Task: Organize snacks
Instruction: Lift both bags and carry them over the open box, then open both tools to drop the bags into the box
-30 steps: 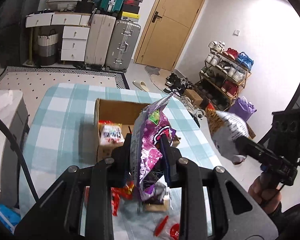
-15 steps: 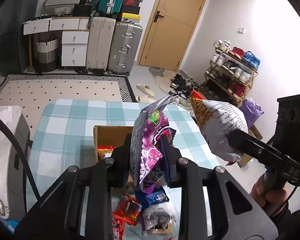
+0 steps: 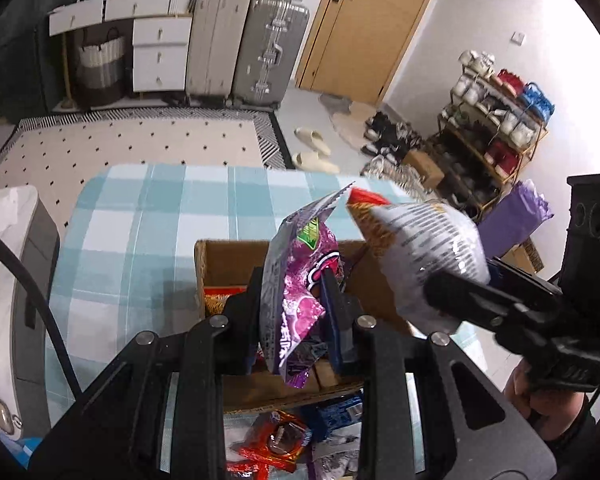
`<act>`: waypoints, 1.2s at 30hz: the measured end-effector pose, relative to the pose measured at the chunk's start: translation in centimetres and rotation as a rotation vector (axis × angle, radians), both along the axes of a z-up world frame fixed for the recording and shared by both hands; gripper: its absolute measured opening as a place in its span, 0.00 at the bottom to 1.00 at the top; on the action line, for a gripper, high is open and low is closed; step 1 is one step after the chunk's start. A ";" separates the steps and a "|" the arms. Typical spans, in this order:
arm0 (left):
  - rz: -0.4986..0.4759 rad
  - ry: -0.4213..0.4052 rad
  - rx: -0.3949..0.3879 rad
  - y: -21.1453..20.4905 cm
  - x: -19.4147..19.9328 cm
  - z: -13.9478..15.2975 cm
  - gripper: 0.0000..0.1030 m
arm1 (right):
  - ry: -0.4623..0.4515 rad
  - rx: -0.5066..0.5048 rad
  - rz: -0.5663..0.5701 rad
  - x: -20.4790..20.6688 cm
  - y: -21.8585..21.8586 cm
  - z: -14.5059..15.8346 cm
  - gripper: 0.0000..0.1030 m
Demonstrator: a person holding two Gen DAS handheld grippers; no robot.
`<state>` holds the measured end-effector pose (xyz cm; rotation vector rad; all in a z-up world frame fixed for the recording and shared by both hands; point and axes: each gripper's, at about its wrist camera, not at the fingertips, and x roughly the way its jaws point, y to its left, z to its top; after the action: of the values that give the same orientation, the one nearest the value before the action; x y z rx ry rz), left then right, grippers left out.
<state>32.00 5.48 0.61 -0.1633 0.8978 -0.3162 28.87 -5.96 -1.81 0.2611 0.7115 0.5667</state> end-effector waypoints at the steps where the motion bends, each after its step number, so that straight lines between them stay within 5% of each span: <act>1: -0.004 0.009 0.014 -0.1 0.5 -0.7 0.23 | 0.012 -0.010 0.000 0.4 0.1 -0.8 0.53; 15: -0.039 0.108 0.026 -1.2 4.1 -6.8 0.23 | 0.124 -0.117 -0.008 3.9 0.1 -8.6 0.55; 19: -0.036 0.102 0.058 -1.3 3.9 -6.6 0.28 | 0.093 -0.139 -0.033 3.9 -0.3 -8.5 0.57; 21: -0.027 0.090 0.089 -1.5 3.5 -6.2 0.39 | 0.078 -0.135 -0.042 3.8 -0.6 -8.2 0.57; 29: -0.010 0.038 0.097 -0.8 0.5 -4.0 0.44 | 0.035 -0.110 -0.041 1.6 -1.1 -6.2 0.57; 33: 0.016 -0.024 0.117 -0.6 -1.9 -2.8 0.67 | -0.006 -0.101 -0.045 -0.2 -1.4 -5.2 0.64; 36: 0.037 -0.071 0.129 -0.1 -3.7 -2.1 0.68 | -0.027 -0.101 -0.046 -1.7 -1.5 -4.8 0.64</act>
<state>28.35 5.38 -1.45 -0.0496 0.8408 -0.2274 27.21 -7.44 -6.58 0.1751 0.7043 0.4878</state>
